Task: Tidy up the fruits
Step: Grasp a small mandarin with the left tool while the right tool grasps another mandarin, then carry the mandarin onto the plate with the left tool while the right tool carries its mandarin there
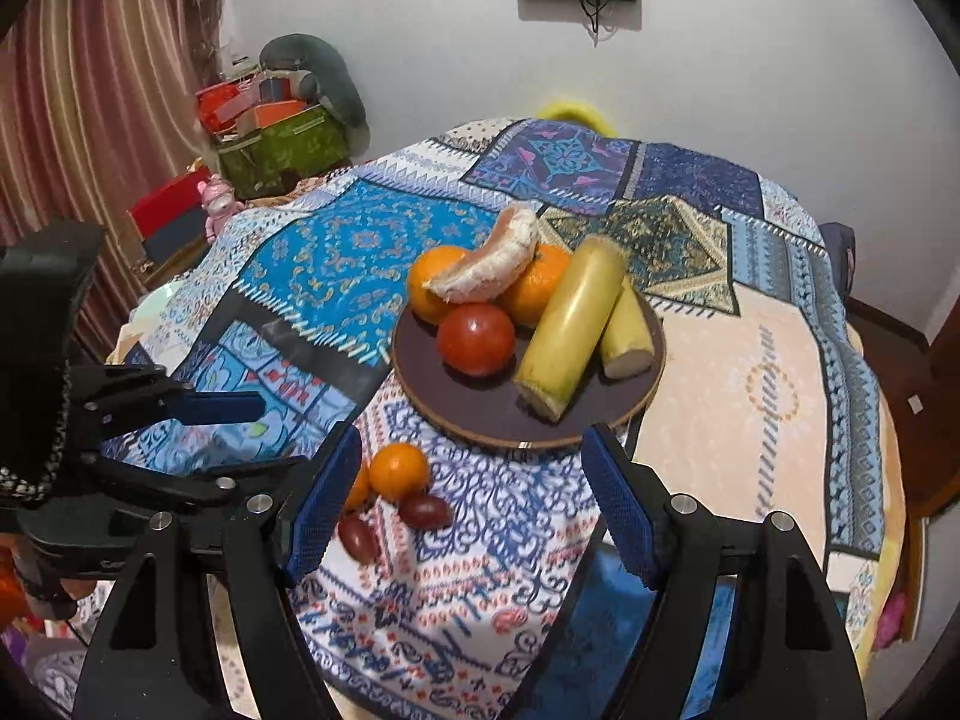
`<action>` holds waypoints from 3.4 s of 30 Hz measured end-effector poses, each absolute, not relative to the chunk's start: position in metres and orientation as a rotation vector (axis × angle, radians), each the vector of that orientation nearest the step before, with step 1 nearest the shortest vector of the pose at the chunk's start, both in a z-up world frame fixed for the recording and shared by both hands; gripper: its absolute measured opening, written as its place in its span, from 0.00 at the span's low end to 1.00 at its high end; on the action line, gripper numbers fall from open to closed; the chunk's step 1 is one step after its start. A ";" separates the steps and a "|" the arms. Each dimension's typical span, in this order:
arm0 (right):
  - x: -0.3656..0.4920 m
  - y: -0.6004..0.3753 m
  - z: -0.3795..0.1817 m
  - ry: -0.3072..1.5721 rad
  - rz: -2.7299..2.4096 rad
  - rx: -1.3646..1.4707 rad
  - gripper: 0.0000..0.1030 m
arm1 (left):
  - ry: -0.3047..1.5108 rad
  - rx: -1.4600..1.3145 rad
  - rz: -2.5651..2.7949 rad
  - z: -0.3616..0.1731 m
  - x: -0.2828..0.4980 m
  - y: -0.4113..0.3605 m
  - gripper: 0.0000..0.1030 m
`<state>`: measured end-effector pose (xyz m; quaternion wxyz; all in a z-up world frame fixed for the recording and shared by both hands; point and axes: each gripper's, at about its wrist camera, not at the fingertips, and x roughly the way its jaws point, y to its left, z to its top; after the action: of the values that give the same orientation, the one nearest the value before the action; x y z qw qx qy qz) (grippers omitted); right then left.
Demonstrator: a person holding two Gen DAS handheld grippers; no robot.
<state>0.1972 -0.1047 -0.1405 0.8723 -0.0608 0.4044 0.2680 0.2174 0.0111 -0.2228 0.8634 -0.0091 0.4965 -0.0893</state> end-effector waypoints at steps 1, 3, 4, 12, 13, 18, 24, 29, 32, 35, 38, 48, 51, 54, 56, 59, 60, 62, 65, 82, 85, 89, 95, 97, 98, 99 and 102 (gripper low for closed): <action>0.196 -0.105 -0.142 0.849 0.563 -0.124 0.70 | 1.045 -0.021 -0.191 -0.225 0.217 0.009 0.53; 0.195 -0.104 -0.147 0.859 0.568 -0.120 0.67 | 1.056 -0.023 -0.199 -0.229 0.218 0.006 0.53; 0.194 -0.104 -0.148 0.863 0.571 -0.119 0.64 | 1.060 -0.026 -0.204 -0.231 0.219 0.005 0.53; 0.193 -0.103 -0.163 0.919 0.617 -0.094 0.52 | 1.086 -0.062 -0.212 -0.244 0.232 0.002 0.42; 0.193 -0.101 -0.164 0.922 0.619 -0.094 0.52 | 1.091 -0.059 -0.215 -0.246 0.233 0.001 0.39; 0.195 -0.095 -0.172 0.936 0.626 -0.088 0.52 | 1.076 -0.075 -0.233 -0.246 0.233 0.003 0.36; 0.199 -0.083 -0.180 0.957 0.646 -0.103 0.50 | 1.046 -0.108 -0.195 -0.237 0.228 0.025 0.35; 0.203 -0.070 -0.188 0.982 0.667 -0.127 0.44 | 1.018 -0.129 -0.157 -0.226 0.228 0.043 0.35; 0.205 -0.062 -0.193 0.993 0.675 -0.143 0.43 | 1.007 -0.137 -0.149 -0.223 0.227 0.047 0.35; 0.209 -0.055 -0.198 1.004 0.676 -0.156 0.38 | 1.005 -0.142 -0.149 -0.222 0.227 0.047 0.35; 0.213 -0.052 -0.202 1.005 0.657 -0.173 0.33 | 1.006 -0.141 -0.151 -0.222 0.227 0.047 0.35; 0.211 -0.067 -0.184 0.950 0.645 -0.126 0.29 | 0.984 -0.123 -0.154 -0.214 0.228 0.038 0.35; 0.209 -0.077 -0.174 0.923 0.633 -0.114 0.29 | 0.971 -0.118 -0.158 -0.208 0.229 0.034 0.35; 0.207 -0.086 -0.164 0.893 0.613 -0.113 0.29 | 0.958 -0.111 -0.160 -0.202 0.231 0.030 0.35; 0.207 -0.092 -0.160 0.879 0.602 -0.108 0.29 | 0.948 -0.107 -0.161 -0.198 0.233 0.027 0.35; 0.209 -0.104 -0.154 0.863 0.581 -0.092 0.29 | 0.940 -0.104 -0.163 -0.194 0.238 0.024 0.35; 0.210 -0.108 -0.152 0.859 0.574 -0.087 0.29 | 0.939 -0.104 -0.163 -0.194 0.241 0.024 0.35; 0.213 -0.113 -0.151 0.853 0.556 -0.081 0.29 | 0.936 -0.101 -0.164 -0.193 0.245 0.023 0.35; 0.217 -0.123 -0.149 0.845 0.532 -0.072 0.29 | 0.933 -0.101 -0.162 -0.192 0.252 0.021 0.35; 0.254 -0.142 -0.167 0.854 0.476 -0.039 0.29 | 0.939 -0.079 -0.140 -0.209 0.305 0.020 0.35; 0.261 -0.139 -0.173 0.865 0.480 -0.044 0.29 | 0.946 -0.073 -0.132 -0.216 0.313 0.020 0.35; 0.268 -0.137 -0.179 0.874 0.483 -0.051 0.29 | 0.953 -0.088 -0.126 -0.223 0.321 0.024 0.35; 0.275 -0.142 -0.189 0.886 0.478 -0.025 0.29 | 0.950 -0.099 -0.133 -0.228 0.326 0.025 0.35; 0.275 -0.144 -0.189 0.885 0.483 -0.012 0.29 | 0.946 -0.090 -0.134 -0.228 0.326 0.024 0.35; 0.276 -0.143 -0.189 0.886 0.485 -0.012 0.29 | 0.948 -0.089 -0.135 -0.228 0.326 0.024 0.35; 0.277 -0.143 -0.189 0.887 0.486 -0.014 0.29 | 0.952 -0.092 -0.137 -0.229 0.327 0.024 0.35; 0.278 -0.141 -0.191 0.888 0.487 -0.020 0.29 | 0.960 -0.099 -0.136 -0.232 0.327 0.025 0.35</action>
<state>0.2781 -0.1405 -0.1909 0.8744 -0.0098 0.4254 0.2333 0.3272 0.0250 -0.2316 0.8836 -0.0476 0.4611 -0.0653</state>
